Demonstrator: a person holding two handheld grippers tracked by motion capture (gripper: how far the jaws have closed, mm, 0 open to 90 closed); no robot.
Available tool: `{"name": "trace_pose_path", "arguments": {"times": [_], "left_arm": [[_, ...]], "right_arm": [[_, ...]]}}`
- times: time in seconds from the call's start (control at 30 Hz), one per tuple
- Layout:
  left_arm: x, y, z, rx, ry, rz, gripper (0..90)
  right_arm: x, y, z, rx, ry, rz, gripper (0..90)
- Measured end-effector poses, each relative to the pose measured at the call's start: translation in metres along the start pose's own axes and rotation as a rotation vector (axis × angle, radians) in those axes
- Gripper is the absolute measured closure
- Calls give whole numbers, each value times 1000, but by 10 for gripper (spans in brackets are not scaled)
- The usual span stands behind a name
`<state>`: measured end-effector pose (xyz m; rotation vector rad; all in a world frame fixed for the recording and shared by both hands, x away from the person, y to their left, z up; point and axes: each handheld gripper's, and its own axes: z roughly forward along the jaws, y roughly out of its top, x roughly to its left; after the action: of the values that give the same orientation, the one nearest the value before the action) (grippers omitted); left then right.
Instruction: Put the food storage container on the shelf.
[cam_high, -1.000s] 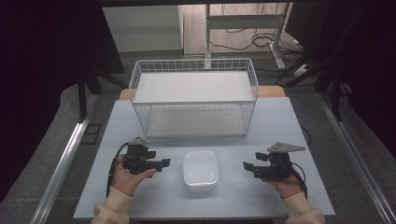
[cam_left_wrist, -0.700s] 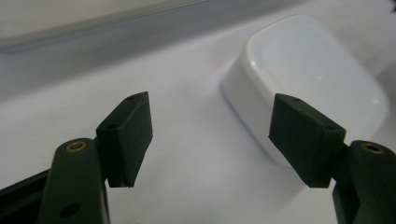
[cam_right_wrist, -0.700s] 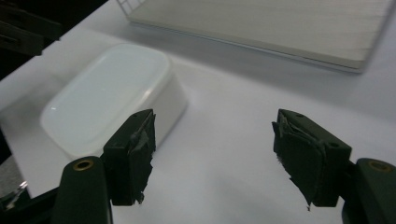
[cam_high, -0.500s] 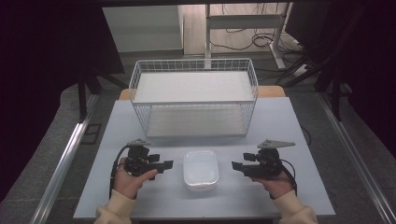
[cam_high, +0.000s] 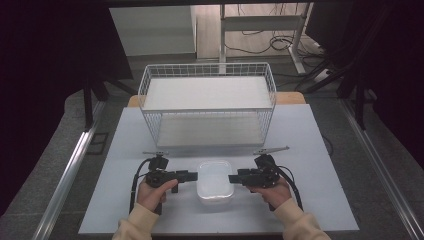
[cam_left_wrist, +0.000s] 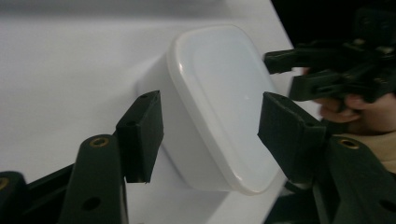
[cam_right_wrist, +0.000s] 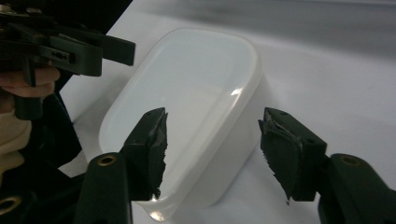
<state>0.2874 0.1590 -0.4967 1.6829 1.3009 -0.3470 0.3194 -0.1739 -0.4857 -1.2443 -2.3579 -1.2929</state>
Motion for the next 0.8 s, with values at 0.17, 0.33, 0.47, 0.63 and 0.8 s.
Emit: {"name": "trace_pose_path", "arguments": {"times": [0.17, 0.33, 0.47, 0.63, 0.8], "left_arm": [[6, -3, 8, 26, -26, -33, 468], [8, -9, 20, 53, -45, -67, 559], [4, -12, 15, 13, -36, -61, 673], [1, -13, 11, 6, -39, -38, 703], [-6, -17, 4, -11, -34, -6, 742]], "right_arm": [[-2, -1, 8, 14, 20, 47, 485], [-5, -5, 10, 9, 57, 126, 616], [-10, -9, 7, -5, 93, 227, 675], [-9, -13, 0, -14, 124, 248, 714], [-7, -16, -7, -30, 162, 256, 770]]}}
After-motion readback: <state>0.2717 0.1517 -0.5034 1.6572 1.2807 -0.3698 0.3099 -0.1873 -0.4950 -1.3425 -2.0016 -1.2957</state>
